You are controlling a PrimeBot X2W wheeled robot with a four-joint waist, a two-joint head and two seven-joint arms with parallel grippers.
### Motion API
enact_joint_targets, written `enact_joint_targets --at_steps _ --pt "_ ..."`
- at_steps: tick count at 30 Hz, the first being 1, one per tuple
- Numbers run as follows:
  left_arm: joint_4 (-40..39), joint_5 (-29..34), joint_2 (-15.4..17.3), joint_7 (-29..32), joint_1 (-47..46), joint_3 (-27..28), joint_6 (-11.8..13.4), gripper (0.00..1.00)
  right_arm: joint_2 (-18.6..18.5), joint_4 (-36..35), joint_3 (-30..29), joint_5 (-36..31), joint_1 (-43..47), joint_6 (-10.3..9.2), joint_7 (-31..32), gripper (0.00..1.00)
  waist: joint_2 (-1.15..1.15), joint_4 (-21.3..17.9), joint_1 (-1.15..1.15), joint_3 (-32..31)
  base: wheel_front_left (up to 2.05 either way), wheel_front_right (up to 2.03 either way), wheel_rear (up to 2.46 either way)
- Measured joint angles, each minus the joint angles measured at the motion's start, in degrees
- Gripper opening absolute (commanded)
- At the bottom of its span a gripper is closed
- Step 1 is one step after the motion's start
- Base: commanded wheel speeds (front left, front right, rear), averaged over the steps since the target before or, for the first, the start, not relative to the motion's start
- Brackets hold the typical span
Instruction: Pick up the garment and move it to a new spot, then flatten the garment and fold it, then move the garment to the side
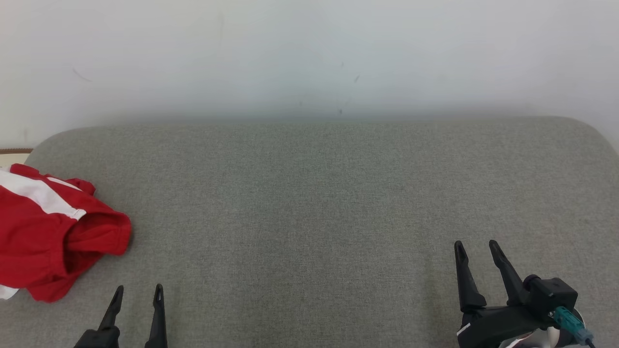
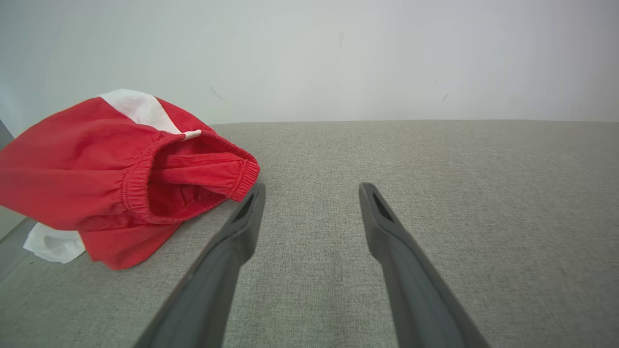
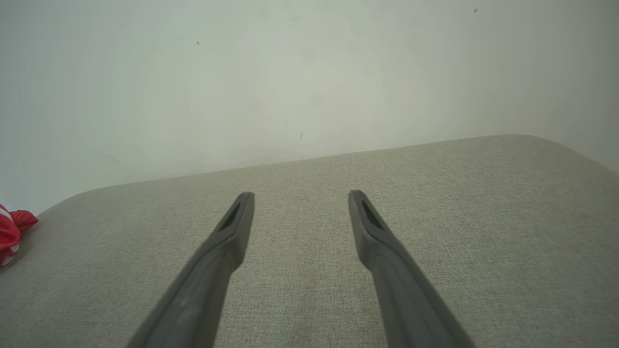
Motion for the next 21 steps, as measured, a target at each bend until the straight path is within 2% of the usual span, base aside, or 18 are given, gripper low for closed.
enact_joint_targets --at_steps 9,21 --pt "0.53 3.3 0.01 -0.81 -0.01 0.41 1.02 1.0 0.6 -0.16 -0.8 -4.87 0.66 0.01 -0.8 1.0 0.0 -0.54 0.0 -0.39 0.0 0.0 0.0" --pt "1.03 3.33 -0.34 -0.81 0.34 0.58 1.22 1.0 1.53 -0.19 -2.24 -5.98 0.97 0.0 -0.81 1.0 0.0 -0.58 0.0 -0.83 0.0 0.0 0.0"
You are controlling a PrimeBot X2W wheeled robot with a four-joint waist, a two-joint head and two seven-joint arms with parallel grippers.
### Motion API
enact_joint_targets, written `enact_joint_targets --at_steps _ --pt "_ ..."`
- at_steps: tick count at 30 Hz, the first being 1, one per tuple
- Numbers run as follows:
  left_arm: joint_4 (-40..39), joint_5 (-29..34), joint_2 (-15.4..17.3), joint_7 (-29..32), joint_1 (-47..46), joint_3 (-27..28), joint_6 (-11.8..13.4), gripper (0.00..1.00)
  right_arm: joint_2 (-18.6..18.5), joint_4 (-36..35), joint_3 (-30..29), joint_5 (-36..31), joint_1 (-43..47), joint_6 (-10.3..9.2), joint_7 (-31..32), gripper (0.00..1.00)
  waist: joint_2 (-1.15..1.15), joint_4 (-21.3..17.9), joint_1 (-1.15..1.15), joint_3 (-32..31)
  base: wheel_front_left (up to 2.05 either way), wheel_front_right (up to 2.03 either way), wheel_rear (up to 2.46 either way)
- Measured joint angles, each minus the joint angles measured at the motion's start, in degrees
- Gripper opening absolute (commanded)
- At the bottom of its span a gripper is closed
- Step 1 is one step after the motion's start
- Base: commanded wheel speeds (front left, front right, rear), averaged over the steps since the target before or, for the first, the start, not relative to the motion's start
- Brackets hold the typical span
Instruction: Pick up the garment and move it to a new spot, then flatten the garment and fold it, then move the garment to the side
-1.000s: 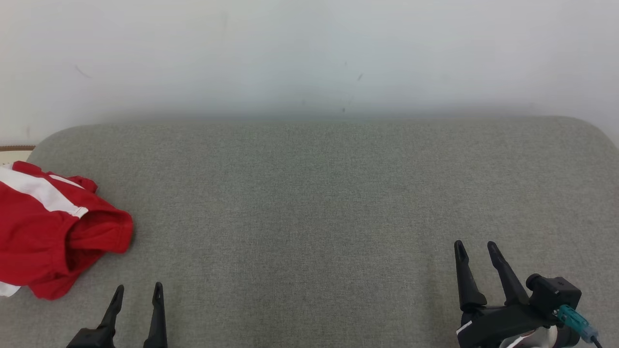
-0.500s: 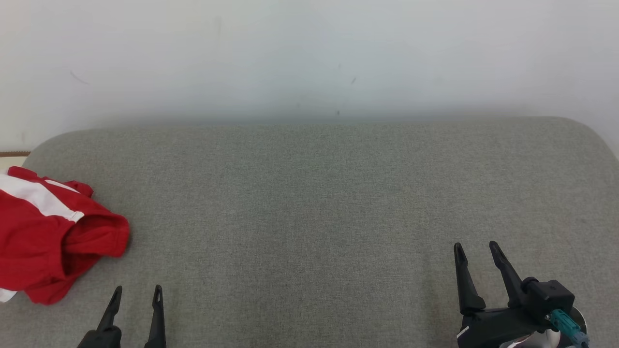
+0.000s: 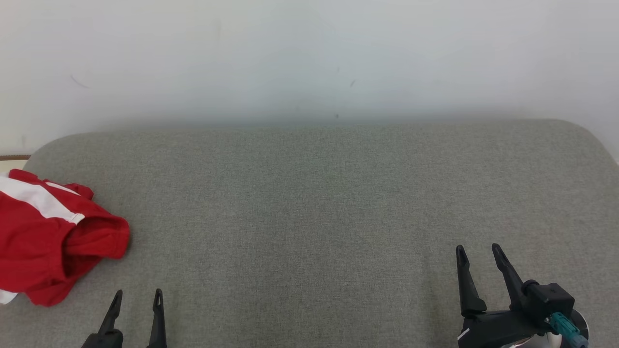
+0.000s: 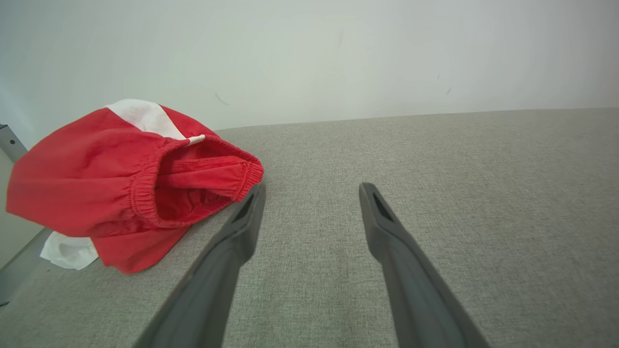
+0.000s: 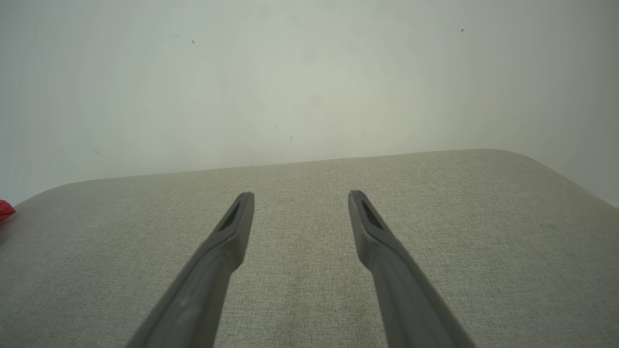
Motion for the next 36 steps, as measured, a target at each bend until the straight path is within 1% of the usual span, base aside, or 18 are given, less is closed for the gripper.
enact_joint_targets --at_steps 8,10,16,23,24,30,36 --pt "0.05 -0.09 -0.18 -0.01 -0.01 0.6 0.08 1.0 0.08 0.01 0.9 -0.05 0.0 0.0 0.0 1.0 0.0 0.71 0.0 0.26 0.0 0.0 0.0" --pt "0.07 -0.25 -0.25 -0.01 -0.03 1.03 0.49 1.0 -0.05 0.11 1.6 -0.1 -0.01 0.0 0.0 1.0 0.0 1.23 0.0 0.39 0.0 0.0 0.0" --pt "0.03 -0.51 -0.59 -0.01 -0.05 2.08 0.62 1.0 -0.02 0.07 3.37 -0.09 -0.29 0.0 -0.01 1.0 0.0 3.75 0.0 0.61 0.0 0.0 0.0" --pt "-0.2 -0.51 -1.08 -0.01 0.08 2.96 1.08 1.0 0.12 0.16 5.36 0.01 -1.08 0.0 0.0 1.0 0.0 8.35 0.0 0.84 0.0 0.0 0.0" --pt "-0.18 -0.78 -1.15 -0.01 0.33 3.45 1.02 1.0 0.21 0.21 5.73 0.05 -1.24 0.0 0.0 1.0 0.0 9.91 0.0 0.91 0.0 0.0 0.0" --pt "0.44 -1.22 -1.25 -0.01 0.68 4.98 0.98 1.0 0.53 0.76 7.47 0.65 -2.19 0.01 -0.01 1.0 0.0 14.83 0.0 1.19 0.0 0.0 0.0" --pt "0.88 -2.85 -1.8 -0.02 1.24 6.7 0.26 1.0 0.54 1.49 8.61 0.77 -2.78 0.0 0.0 1.0 0.0 19.45 0.0 1.39 0.0 0.0 0.0"
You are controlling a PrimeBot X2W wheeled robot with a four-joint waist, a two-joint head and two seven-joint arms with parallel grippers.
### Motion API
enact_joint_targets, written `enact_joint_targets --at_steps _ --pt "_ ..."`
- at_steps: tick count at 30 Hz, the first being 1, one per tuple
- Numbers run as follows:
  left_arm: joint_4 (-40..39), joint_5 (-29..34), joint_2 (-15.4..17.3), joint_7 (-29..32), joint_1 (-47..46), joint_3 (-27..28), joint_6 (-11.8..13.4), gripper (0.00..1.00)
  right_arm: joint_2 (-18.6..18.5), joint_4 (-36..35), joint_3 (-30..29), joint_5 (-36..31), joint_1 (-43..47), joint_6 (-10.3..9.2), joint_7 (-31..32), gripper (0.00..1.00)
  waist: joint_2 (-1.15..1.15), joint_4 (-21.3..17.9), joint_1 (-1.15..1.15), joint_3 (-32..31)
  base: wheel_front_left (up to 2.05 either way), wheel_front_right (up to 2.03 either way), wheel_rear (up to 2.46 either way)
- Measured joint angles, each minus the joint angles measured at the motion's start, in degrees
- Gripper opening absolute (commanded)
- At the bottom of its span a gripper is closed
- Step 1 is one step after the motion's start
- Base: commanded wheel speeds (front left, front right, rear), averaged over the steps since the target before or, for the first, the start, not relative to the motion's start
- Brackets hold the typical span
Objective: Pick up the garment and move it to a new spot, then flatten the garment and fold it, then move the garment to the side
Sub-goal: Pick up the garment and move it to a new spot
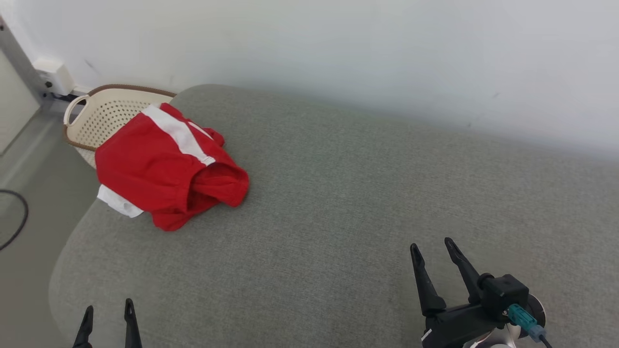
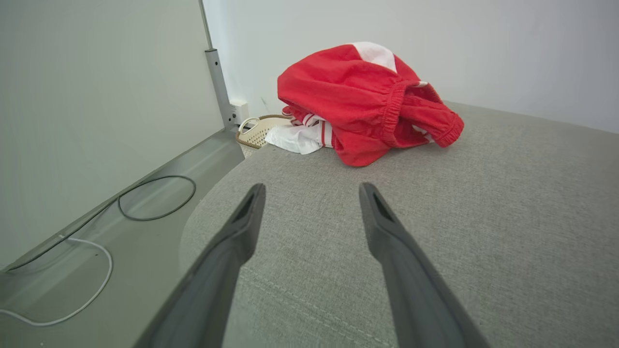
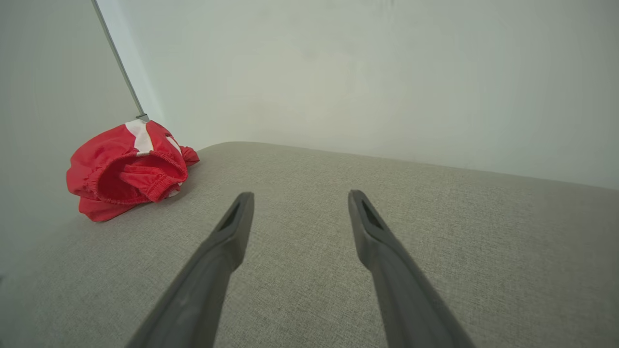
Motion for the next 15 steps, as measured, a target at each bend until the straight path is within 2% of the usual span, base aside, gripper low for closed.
enact_joint_targets --at_steps 8,15 --pt "0.18 -0.43 -0.85 0.01 0.05 1.46 -1.12 1.0 0.02 0.62 1.01 -0.4 -0.75 0.0 -0.01 1.0 0.0 4.17 0.0 0.22 0.0 0.0 0.0" --pt "1.07 -0.56 -1.18 0.01 -1.66 2.37 -2.41 1.0 -0.16 0.93 0.81 -0.55 -1.95 0.0 -0.01 1.0 0.0 4.59 0.0 2.19 0.0 0.0 0.0"
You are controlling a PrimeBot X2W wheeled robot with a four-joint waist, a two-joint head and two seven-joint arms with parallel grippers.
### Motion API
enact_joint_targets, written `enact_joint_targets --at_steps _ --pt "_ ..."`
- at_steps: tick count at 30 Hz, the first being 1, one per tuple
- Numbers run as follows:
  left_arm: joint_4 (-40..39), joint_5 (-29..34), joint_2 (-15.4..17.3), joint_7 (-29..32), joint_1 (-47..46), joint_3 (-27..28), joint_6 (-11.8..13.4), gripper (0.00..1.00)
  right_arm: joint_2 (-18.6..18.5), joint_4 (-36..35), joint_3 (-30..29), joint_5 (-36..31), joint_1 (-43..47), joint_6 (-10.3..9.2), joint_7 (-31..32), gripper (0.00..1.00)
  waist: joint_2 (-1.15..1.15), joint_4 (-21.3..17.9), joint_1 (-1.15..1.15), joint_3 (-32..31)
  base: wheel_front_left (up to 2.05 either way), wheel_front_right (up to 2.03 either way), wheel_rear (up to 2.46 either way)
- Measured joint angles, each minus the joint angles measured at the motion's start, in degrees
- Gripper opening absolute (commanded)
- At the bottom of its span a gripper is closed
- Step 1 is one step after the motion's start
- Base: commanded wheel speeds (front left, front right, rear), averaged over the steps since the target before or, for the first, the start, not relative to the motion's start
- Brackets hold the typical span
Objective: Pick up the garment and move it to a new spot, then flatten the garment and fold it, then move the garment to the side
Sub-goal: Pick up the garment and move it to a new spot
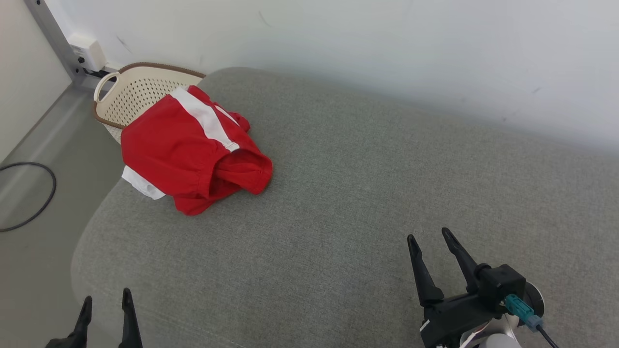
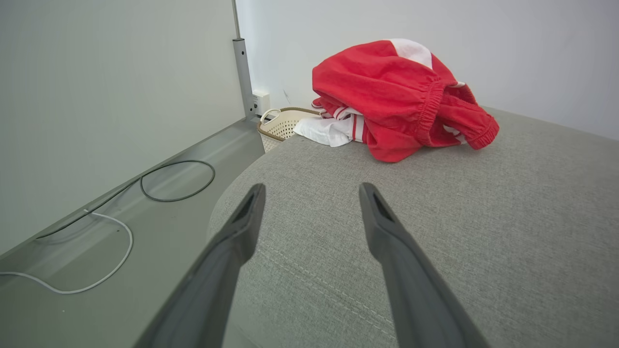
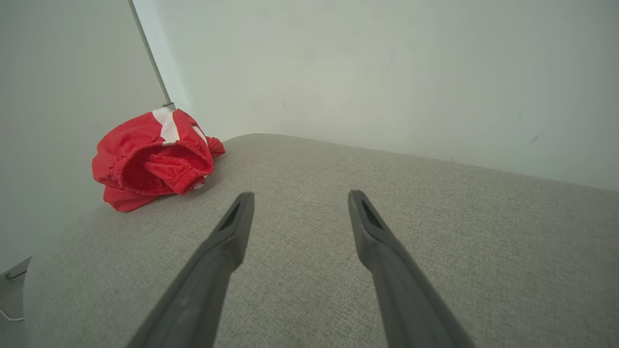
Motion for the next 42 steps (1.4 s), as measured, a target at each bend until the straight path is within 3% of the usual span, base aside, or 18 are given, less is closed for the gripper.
enact_joint_targets --at_steps 9,20,32,42 --pt "4.72 -0.69 1.07 0.0 -9.51 1.89 -4.04 1.0 -2.41 -2.01 0.33 -1.77 -2.48 0.0 0.01 1.0 0.0 -1.29 0.0 5.0 0.0 0.0 0.0" --pt "14.39 -2.35 6.44 -0.01 -23.63 3.69 -8.5 1.0 -4.13 -5.87 1.29 -2.96 -6.61 0.01 -0.01 1.0 0.01 -5.42 0.01 11.39 0.0 0.0 0.0" --pt "20.91 -4.34 9.71 -0.01 -32.93 1.6 -9.92 1.0 -6.04 -7.56 0.15 -3.37 -8.25 0.01 -0.1 1.0 0.01 -9.8 0.01 17.5 0.0 0.0 0.0" --pt "26.19 -7.97 14.33 -0.01 -37.61 -3.35 -9.96 1.0 -6.17 -7.94 -0.29 -3.58 -9.67 0.01 -0.1 1.0 0.01 -11.56 0.0 21.4 0.0 0.0 0.0"
